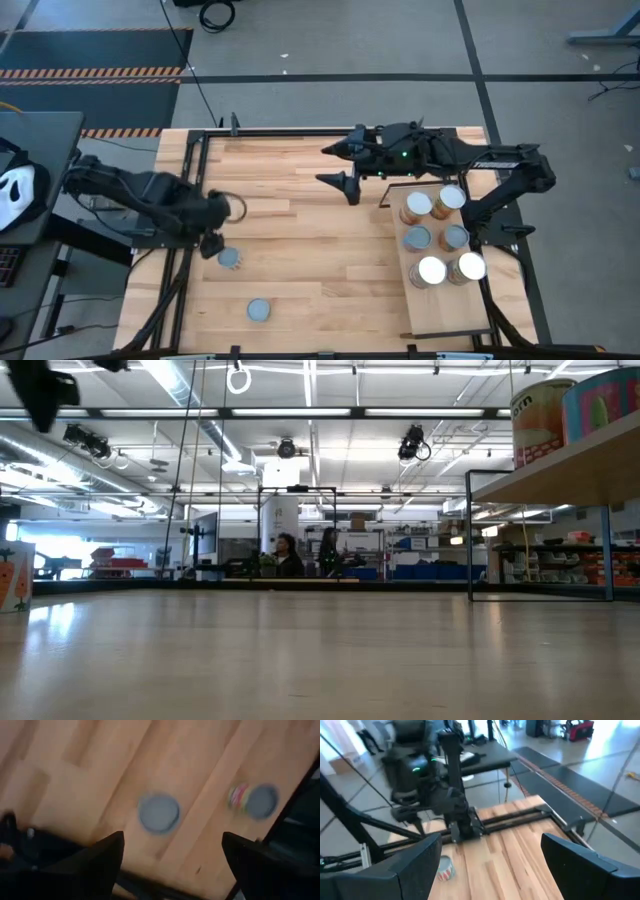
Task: Pick and place cans onto a shelf
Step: Put the canned sliced carrots on the shelf
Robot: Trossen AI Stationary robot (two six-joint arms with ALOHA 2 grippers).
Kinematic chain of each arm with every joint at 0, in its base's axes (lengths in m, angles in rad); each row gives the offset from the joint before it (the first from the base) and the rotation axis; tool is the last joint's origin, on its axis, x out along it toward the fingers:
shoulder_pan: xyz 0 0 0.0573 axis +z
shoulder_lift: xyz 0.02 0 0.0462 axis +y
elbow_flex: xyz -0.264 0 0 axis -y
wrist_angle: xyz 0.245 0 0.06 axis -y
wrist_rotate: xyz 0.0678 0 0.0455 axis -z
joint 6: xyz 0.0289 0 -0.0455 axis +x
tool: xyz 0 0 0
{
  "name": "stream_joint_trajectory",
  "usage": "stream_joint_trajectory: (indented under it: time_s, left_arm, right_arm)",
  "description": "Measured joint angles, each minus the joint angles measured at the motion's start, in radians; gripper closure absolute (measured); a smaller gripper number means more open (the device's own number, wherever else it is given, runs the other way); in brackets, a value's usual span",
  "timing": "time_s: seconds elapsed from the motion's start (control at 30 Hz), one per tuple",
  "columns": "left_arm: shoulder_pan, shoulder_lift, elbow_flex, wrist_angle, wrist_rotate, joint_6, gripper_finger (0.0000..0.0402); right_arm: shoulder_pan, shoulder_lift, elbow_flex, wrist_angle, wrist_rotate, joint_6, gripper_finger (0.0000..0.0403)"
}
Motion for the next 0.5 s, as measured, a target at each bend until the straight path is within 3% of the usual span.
stream_joint_trajectory:
  time_s: [0.27, 0.4, 0.5]
  left_arm:
    - [-0.291, 0.017, -0.153, 0.075, 0.02, -0.173, 0.0108]
    - [-0.407, 0.016, -0.235, 0.139, 0.041, -0.242, 0.0154]
    - [-0.488, 0.017, -0.286, 0.176, -0.027, -0.282, 0.0196]
  right_arm:
    - [0.096, 0.085, 0.0, 0.033, 0.064, 0.082, 0.0054]
    - [0.151, 0.122, 0.0, 0.051, 0.107, 0.137, 0.0054]
    - [0.174, 0.147, 0.0, 0.05, 0.126, 0.153, 0.0054]
